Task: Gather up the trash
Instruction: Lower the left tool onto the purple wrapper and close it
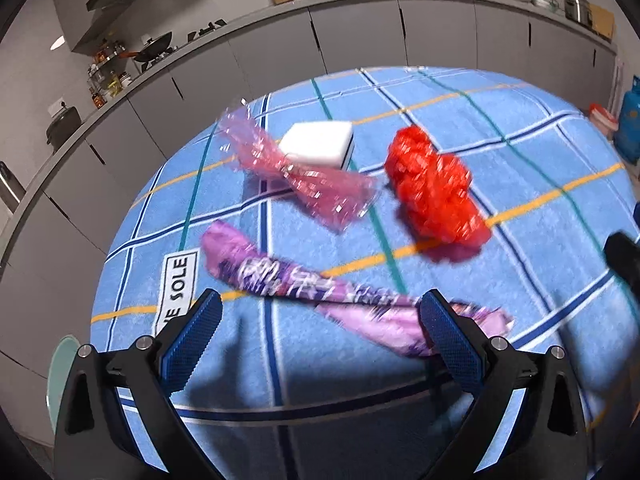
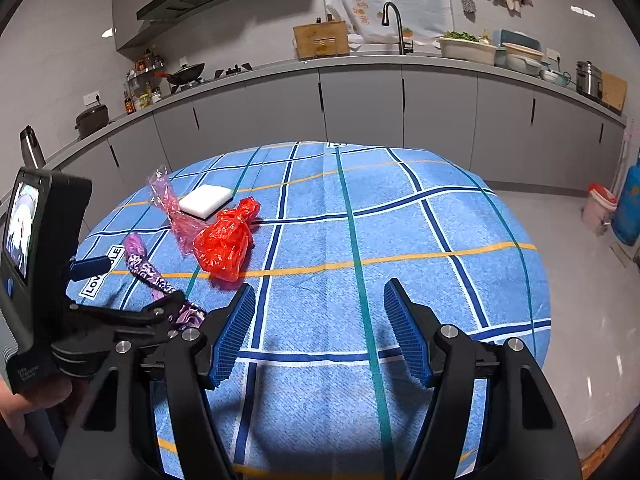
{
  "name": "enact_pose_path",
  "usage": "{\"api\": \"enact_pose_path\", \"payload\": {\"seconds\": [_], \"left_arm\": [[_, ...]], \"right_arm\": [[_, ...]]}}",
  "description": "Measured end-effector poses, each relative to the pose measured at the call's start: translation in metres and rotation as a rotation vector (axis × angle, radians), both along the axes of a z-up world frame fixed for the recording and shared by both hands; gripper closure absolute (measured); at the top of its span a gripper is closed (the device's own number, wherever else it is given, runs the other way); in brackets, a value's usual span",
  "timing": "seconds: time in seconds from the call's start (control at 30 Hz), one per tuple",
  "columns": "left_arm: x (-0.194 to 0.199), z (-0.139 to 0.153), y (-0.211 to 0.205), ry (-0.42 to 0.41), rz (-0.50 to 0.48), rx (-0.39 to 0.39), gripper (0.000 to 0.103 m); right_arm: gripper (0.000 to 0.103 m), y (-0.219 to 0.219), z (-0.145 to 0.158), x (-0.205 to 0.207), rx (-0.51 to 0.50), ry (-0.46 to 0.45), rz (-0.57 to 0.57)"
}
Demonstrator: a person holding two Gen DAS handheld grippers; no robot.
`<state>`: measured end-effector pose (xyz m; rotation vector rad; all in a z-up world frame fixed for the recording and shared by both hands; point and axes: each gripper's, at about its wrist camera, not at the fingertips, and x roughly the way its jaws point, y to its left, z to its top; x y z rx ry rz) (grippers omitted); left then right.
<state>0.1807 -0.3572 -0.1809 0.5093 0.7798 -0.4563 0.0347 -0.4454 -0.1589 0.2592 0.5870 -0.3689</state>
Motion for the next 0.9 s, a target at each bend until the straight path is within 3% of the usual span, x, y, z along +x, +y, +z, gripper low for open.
{"api": "enact_pose_path", "payload": {"seconds": [0.13,0.4,0.63,0.77,0.83,0.9], "left_arm": [[0.007,0.0,0.021,0.002,0.029,0.013,0.005],[0.021,0.02,0.031,0.024,0.111,-0.116,0.005],[0.029,-0.001,0.002,0.062,0.111,-0.04,0.005],[0.029,-0.002,0.009,0.094,0.084,-0.047,0.006],[0.03,-0.002,0.02,0.1,0.081,-0.044,0.022],[0.031,-0.003,0.028,0.124,0.069,-0.064,0.028]], "right_arm": [[0.036,0.005,0.002,0.002,0.002,-0.003,0.009],[0.036,0.016,0.002,0.007,-0.004,-0.004,0.026],[0.036,0.012,0.0,0.004,0.001,0.002,0.015],[0.036,0.011,0.001,0.006,0.002,0.003,0.014],[0.036,0.011,0.005,0.008,0.0,-0.006,0.012],[0.036,0.013,0.006,0.011,-0.004,-0.005,0.014]]}}
